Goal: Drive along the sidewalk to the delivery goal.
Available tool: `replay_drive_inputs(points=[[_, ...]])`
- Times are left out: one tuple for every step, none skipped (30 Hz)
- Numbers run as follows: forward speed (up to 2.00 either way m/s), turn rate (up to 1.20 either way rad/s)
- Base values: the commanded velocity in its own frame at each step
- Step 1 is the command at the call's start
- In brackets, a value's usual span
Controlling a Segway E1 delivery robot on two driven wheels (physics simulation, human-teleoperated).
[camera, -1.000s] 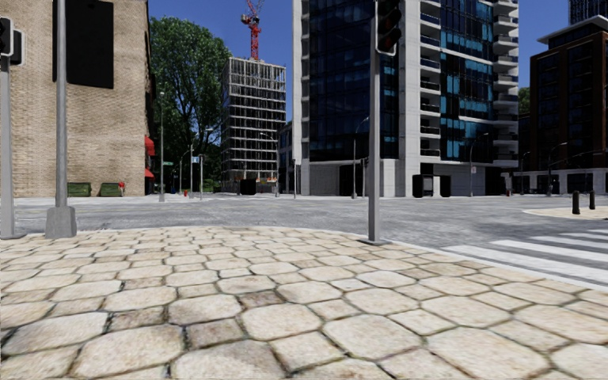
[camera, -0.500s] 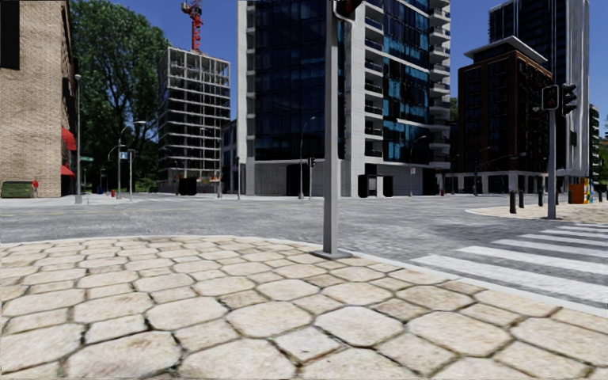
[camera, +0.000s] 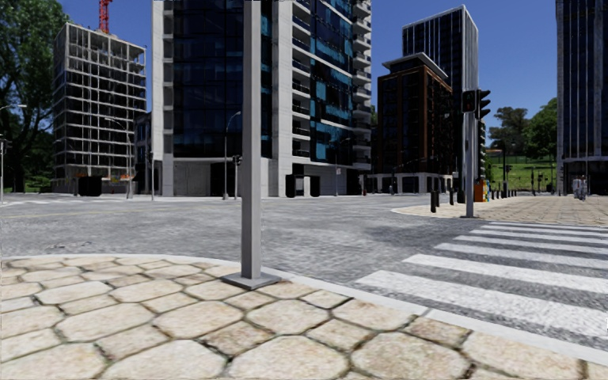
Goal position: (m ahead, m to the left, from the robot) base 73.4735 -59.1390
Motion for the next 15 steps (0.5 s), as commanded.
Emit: replay_drive_inputs(points=[[2.0, -0.94], [2.0, -1.2], [2.0, -1.2], [2.0, -1.2], [2.0, -1.2], [2.0, -1.2], [2.0, -1.2], [2.0, -1.2], [2.0, -1.2], [2.0, -1.2], [2.0, -1.2], [2.0, -1.2], [2.0, -1.2], [2.0, -1.2], [2.0, -1.2]])
